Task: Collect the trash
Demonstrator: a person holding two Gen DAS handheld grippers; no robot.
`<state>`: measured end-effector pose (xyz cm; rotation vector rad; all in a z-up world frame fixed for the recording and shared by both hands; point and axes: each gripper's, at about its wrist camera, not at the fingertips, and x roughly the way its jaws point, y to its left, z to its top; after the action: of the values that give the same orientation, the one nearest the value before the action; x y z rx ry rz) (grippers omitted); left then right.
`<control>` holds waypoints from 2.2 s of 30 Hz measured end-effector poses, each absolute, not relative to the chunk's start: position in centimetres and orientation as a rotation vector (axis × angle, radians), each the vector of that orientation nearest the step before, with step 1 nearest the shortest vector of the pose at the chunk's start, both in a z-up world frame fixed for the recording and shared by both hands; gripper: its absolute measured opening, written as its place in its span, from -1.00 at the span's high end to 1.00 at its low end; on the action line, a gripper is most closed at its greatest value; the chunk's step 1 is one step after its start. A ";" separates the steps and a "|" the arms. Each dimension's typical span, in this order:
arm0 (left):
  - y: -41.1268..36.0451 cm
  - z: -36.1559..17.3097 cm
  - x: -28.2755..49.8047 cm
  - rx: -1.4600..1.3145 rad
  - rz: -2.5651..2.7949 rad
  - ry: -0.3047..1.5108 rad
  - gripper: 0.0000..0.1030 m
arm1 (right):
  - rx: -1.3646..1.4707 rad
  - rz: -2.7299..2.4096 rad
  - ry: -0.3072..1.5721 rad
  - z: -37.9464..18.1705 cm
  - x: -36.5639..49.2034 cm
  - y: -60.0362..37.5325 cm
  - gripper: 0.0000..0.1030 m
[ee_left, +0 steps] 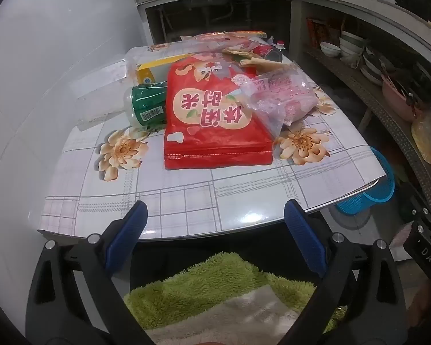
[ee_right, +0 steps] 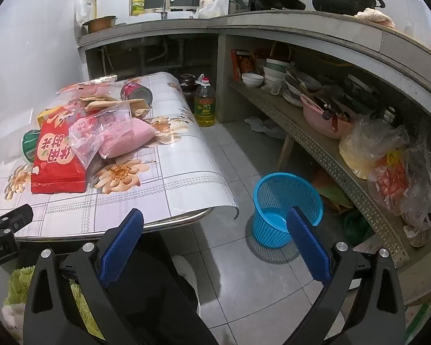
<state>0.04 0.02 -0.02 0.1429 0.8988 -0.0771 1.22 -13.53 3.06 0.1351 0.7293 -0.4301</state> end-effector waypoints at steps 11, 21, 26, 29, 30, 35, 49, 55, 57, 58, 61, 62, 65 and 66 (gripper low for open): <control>0.0 -0.1 0.1 0.138 -0.077 0.896 -0.78 | 0.136 -0.430 0.730 3.1 1.2 -13.4 -0.88; 0.0 0.5 -0.1 0.129 -0.083 0.898 -0.78 | 0.135 -0.432 0.728 3.2 1.2 -13.4 -0.88; 0.1 0.2 0.0 0.127 -0.083 0.898 -0.78 | 0.134 -0.431 0.727 3.2 1.1 -13.4 -0.88; 0.1 0.2 0.0 0.127 -0.084 0.898 -0.78 | 0.134 -0.432 0.727 3.2 1.1 -13.3 -0.88; 0.1 0.2 0.0 0.127 -0.084 0.899 -0.78 | 0.135 -0.433 0.728 3.2 1.1 -13.3 -0.88; 0.3 0.1 0.0 0.125 -0.084 0.900 -0.78 | 0.136 -0.431 0.727 3.5 1.2 -13.4 -0.88; 0.7 -0.8 -0.2 0.123 -0.082 0.905 -0.79 | 0.137 -0.431 0.729 3.1 1.1 -13.3 -0.88; 0.6 -1.0 -0.2 0.123 -0.082 0.909 -0.78 | 0.140 -0.432 0.728 3.0 1.1 -13.3 -0.88; 0.6 -1.0 -0.2 0.123 -0.082 0.910 -0.79 | 0.139 -0.432 0.728 3.0 1.1 -13.4 -0.88; 0.6 -0.9 -0.2 0.123 -0.081 0.910 -0.78 | 0.140 -0.433 0.728 3.1 1.1 -13.4 -0.88; 0.6 -0.9 -0.2 0.122 -0.082 0.911 -0.78 | 0.143 -0.433 0.727 3.0 1.1 -13.4 -0.88; 0.6 -0.9 -0.2 0.122 -0.082 0.912 -0.78 | 0.143 -0.433 0.727 3.0 1.1 -13.4 -0.88; 0.6 -1.0 -0.2 0.122 -0.081 0.912 -0.78 | 0.143 -0.433 0.727 3.0 1.1 -13.4 -0.88; 0.6 -1.0 -0.2 0.121 -0.081 0.912 -0.78 | 0.143 -0.432 0.727 2.9 1.1 -13.4 -0.88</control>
<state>-0.17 0.58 -0.95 0.1212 0.9117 -0.0813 1.08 -13.42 2.94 0.1433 0.7274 -0.4323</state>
